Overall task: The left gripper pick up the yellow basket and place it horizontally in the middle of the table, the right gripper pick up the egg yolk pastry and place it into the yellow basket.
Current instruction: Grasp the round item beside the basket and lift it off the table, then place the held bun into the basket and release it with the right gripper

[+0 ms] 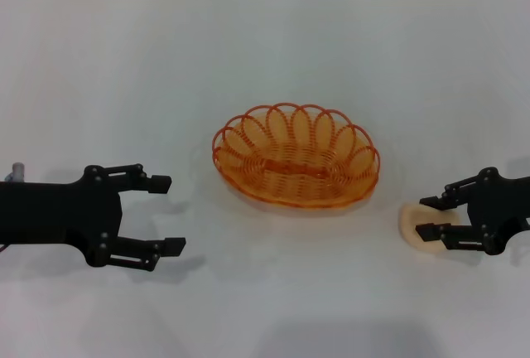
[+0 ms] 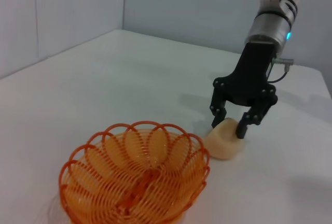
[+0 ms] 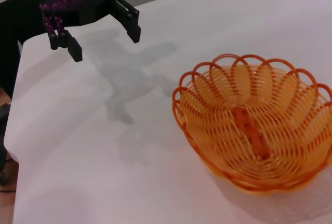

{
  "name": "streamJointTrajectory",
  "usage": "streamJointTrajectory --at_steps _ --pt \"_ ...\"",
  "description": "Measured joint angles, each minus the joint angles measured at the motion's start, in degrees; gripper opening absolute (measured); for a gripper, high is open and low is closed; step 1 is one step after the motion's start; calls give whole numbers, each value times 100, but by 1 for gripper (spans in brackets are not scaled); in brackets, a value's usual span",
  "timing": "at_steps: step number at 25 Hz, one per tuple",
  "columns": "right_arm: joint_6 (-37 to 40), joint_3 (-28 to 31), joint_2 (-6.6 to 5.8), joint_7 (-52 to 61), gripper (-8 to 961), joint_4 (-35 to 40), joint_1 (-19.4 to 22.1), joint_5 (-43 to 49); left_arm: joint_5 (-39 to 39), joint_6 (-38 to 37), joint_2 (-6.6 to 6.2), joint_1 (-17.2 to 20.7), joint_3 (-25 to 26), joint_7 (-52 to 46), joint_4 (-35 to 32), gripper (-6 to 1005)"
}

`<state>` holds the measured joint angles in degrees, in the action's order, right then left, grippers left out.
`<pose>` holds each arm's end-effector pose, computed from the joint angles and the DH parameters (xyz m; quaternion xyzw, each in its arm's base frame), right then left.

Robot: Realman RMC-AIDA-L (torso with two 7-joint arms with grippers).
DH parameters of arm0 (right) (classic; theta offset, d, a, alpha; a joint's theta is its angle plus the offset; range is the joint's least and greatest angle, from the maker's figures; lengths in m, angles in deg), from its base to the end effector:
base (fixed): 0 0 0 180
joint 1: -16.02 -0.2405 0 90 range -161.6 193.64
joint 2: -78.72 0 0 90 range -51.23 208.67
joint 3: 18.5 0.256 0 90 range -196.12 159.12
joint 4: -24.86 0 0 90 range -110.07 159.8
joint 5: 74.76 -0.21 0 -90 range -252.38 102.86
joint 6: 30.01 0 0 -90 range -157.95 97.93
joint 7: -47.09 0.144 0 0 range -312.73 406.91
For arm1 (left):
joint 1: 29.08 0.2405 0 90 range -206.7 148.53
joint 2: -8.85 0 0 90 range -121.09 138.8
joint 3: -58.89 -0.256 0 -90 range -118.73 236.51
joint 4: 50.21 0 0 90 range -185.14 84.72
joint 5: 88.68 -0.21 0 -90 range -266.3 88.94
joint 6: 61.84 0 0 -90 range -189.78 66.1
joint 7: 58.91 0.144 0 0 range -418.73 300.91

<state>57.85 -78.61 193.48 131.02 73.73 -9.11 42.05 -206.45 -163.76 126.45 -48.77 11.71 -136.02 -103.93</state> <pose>0.2763 0.3148 0.0065 -0.9821 0.1535 0.0801 0.0745 -0.2836 0.2744 0.0311 -0.9753 -0.1358 -0.1596 0.0704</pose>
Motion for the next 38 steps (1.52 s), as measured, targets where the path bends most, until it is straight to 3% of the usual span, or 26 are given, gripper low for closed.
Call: streamJointTrajectory --at_steps 12,19,27,33,38 --pt "-10 0 1 16 84 0 -9 10 -8 11 0 0 31 2 -7 892" --pt "229 58 -6 107 53 144 -8 -65 -10 -3 0 42 13 14 -7 892" --pt "656 71 -48 982 45 1079 -185 -174 -27 -3 0 86 6 45 -7 891" --pt "690 53 38 1357 42 1337 -506 -611 -118 9 35 66 -1 47 -4 891" --pt "146 -326 89 1253 41 1035 -582 -1407 -140 17 58 10 -2 47 1 890"
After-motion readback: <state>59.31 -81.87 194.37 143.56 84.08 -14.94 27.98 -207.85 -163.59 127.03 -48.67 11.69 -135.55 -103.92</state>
